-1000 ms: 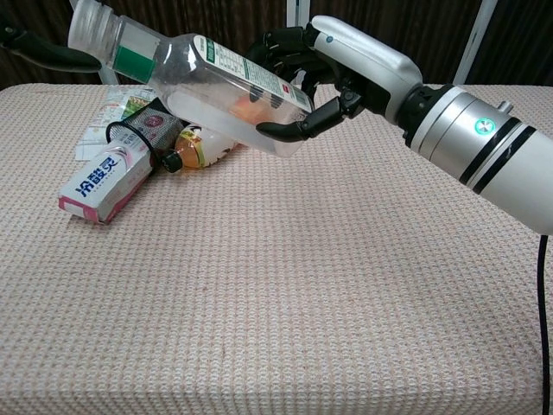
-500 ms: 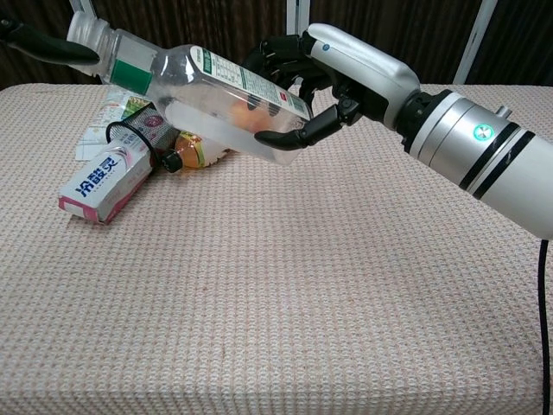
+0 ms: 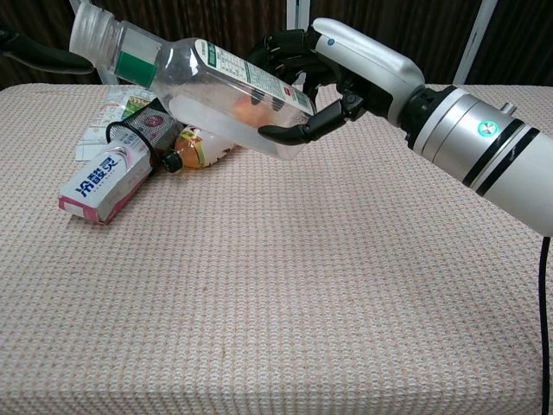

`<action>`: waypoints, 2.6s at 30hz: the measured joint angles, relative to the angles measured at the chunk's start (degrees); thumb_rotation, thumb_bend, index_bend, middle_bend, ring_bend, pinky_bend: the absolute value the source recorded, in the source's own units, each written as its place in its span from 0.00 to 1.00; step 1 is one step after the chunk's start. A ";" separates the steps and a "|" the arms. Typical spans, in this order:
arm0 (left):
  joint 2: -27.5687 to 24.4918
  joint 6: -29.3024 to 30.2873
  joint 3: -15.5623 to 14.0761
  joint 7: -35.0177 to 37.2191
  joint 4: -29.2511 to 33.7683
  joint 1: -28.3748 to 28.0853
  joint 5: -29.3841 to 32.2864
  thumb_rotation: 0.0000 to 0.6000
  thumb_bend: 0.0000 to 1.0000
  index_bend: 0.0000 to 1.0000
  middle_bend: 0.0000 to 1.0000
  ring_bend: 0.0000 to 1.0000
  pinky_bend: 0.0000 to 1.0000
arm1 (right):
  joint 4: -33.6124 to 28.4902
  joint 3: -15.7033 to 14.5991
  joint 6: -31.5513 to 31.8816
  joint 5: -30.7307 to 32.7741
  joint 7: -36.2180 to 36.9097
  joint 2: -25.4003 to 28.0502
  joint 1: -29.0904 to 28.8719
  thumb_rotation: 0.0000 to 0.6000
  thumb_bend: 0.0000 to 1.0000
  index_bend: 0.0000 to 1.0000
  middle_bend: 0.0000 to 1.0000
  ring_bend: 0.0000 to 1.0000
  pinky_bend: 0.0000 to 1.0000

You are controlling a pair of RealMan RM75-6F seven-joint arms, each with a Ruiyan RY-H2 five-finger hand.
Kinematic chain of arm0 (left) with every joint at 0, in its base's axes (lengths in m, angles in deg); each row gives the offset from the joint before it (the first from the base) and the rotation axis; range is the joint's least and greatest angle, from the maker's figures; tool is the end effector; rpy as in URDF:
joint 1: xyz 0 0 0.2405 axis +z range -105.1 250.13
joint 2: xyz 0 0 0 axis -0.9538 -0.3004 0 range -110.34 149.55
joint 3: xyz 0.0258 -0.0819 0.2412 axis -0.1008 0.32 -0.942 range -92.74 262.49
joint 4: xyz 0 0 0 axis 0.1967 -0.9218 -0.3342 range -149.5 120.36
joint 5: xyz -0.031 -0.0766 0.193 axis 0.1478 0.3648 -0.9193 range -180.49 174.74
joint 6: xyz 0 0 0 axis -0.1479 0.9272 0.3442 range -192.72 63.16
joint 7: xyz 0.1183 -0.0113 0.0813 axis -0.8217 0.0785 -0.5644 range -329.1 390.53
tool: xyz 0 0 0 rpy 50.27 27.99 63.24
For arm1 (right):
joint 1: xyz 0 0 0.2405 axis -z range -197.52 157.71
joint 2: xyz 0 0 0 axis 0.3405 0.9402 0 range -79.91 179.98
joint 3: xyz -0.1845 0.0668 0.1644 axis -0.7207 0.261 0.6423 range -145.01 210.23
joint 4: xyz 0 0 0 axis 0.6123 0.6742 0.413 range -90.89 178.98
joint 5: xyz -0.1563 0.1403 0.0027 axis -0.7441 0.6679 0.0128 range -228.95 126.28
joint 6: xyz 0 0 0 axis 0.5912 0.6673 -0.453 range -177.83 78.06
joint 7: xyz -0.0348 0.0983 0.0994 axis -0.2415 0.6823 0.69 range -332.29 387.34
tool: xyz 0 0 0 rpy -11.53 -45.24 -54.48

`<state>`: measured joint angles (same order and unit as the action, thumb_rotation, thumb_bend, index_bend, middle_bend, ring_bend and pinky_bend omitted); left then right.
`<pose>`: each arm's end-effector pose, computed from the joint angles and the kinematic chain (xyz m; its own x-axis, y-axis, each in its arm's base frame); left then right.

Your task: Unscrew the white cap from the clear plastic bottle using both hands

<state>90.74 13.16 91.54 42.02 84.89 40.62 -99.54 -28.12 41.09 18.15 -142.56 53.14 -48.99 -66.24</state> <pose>-0.1327 0.2782 0.1006 0.0577 0.1032 0.9930 0.7835 -0.6211 0.0190 -0.0805 -0.3295 -0.0388 -0.0569 -0.3580 0.9320 -0.7484 -0.6025 -0.2772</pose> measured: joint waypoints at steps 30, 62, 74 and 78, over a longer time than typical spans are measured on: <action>-1.25 0.77 -0.89 1.83 0.15 0.23 -1.72 1.00 0.00 0.25 0.10 0.05 0.08 | 0.37 0.07 0.03 0.17 0.07 0.28 0.12 1.00 0.37 0.57 0.51 0.43 0.61; -0.40 1.62 -1.60 3.49 -2.19 -0.04 -3.20 1.00 0.26 0.40 0.12 0.05 0.09 | -0.94 -0.08 0.52 -0.08 1.48 1.39 0.57 1.00 0.37 0.57 0.52 0.43 0.62; -0.06 2.14 -1.35 3.73 -2.36 -0.17 -3.28 1.00 0.30 0.47 0.12 0.05 0.09 | -1.13 0.05 0.43 -0.06 1.71 1.40 0.46 1.00 0.37 0.57 0.52 0.43 0.62; 0.14 2.39 -1.29 3.90 -2.50 -0.11 -3.17 1.00 0.31 0.48 0.12 0.05 0.09 | -1.06 0.00 0.56 -0.12 1.96 1.41 0.52 1.00 0.37 0.57 0.52 0.43 0.62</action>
<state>90.87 15.55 90.26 45.93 82.39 40.51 -102.70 -29.18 41.08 18.70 -142.68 55.10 -47.57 -65.73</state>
